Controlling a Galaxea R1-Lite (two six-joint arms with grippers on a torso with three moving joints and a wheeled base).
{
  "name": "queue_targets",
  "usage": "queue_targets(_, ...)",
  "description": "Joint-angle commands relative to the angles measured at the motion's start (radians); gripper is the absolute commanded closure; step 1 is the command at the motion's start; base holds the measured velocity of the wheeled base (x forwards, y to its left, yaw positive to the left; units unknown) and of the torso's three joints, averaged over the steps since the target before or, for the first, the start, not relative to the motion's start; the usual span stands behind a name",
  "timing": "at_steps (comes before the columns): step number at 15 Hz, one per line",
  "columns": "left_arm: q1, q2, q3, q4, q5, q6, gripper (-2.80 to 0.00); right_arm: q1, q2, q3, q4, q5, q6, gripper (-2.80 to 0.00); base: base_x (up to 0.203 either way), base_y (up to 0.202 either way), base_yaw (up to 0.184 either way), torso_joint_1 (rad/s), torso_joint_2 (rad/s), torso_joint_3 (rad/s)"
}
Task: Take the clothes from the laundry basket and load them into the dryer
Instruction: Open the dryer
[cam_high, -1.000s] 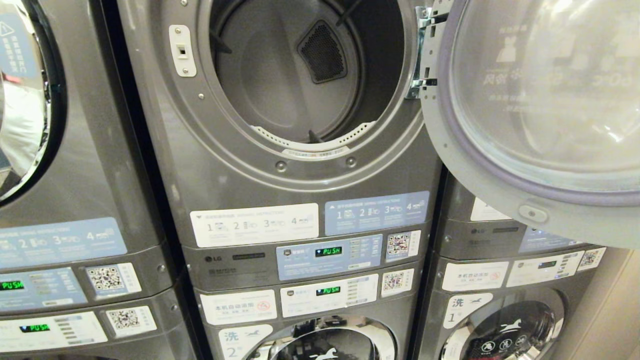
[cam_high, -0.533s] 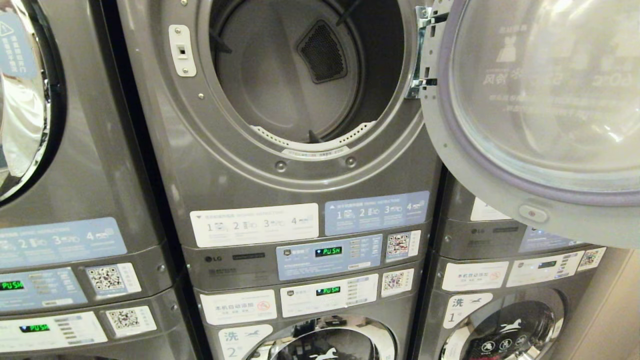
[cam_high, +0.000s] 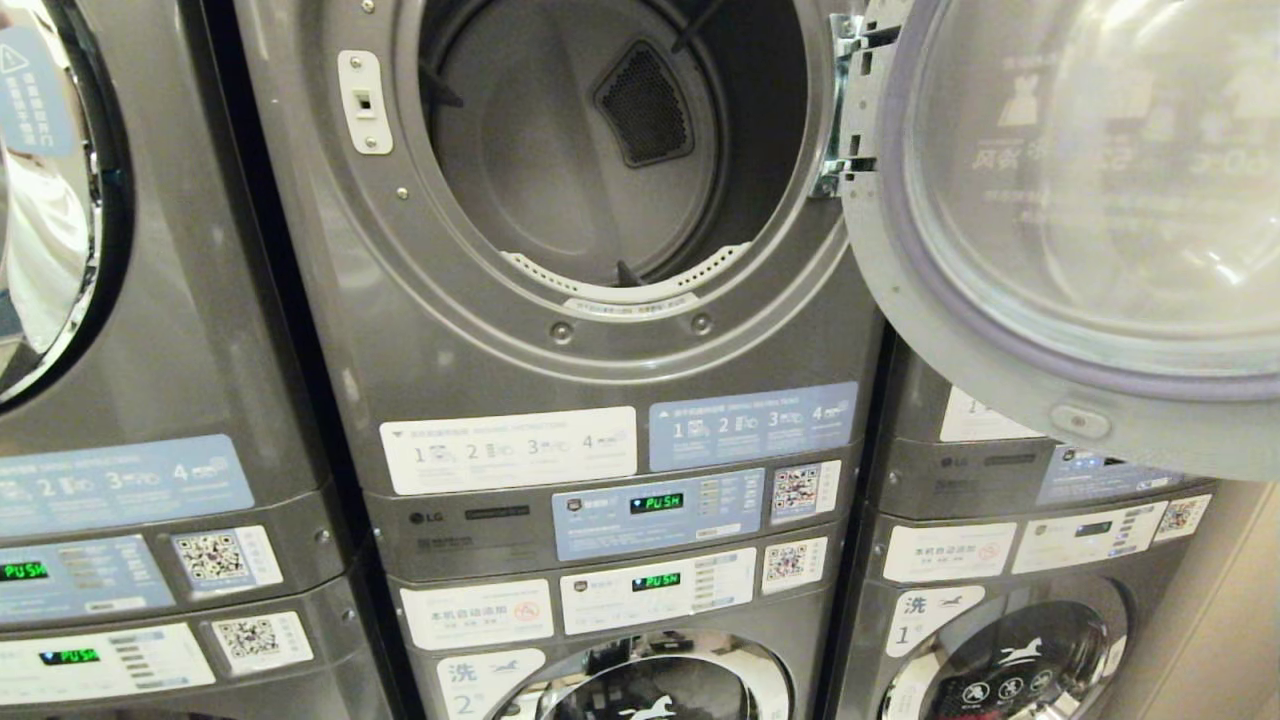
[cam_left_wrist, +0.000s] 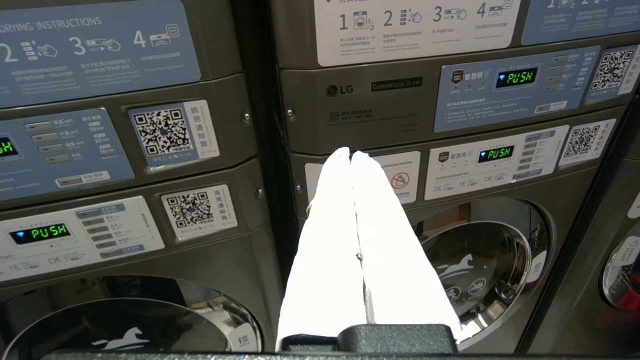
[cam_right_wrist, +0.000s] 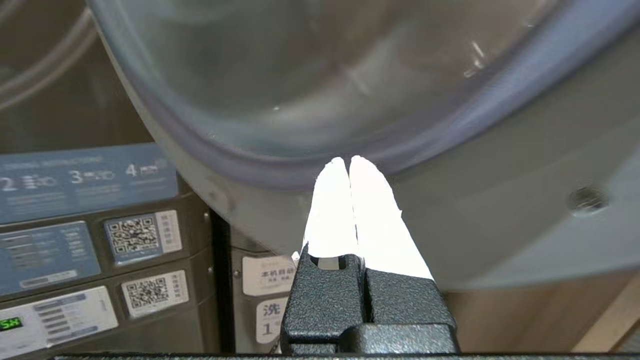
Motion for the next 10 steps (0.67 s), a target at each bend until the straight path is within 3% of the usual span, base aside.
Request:
queue_targets(1, 0.0, 0.0, 0.0, 0.0, 0.0, 0.0, 0.0, 0.001, 0.063, -0.007, -0.002, -0.05, 0.0, 0.0, 0.0, 0.0, 0.0, 0.0, 0.0, 0.0)
queue_targets(4, 0.0, 0.0, 0.0, 0.0, 0.0, -0.002, 0.0, -0.013, 0.139, -0.047, -0.008, -0.131, 0.01, 0.0, 0.0, 0.0, 0.0, 0.0, 0.0, 0.0)
queue_targets(7, 0.0, 0.0, 0.0, 0.001, 0.0, -0.021, 0.0, -0.016, 0.17, -0.063, -0.008, -0.131, 0.014, 0.0, 0.0, 0.0, 0.0, 0.0, 0.0, 0.0)
queue_targets(10, 0.0, 0.0, -0.001, 0.001, -0.001, -0.021, 0.0, -0.012, 0.148, 0.05, -0.006, -0.092, 0.015, 0.0, 0.0, 0.0, 0.0, 0.0, 0.0, 0.0)
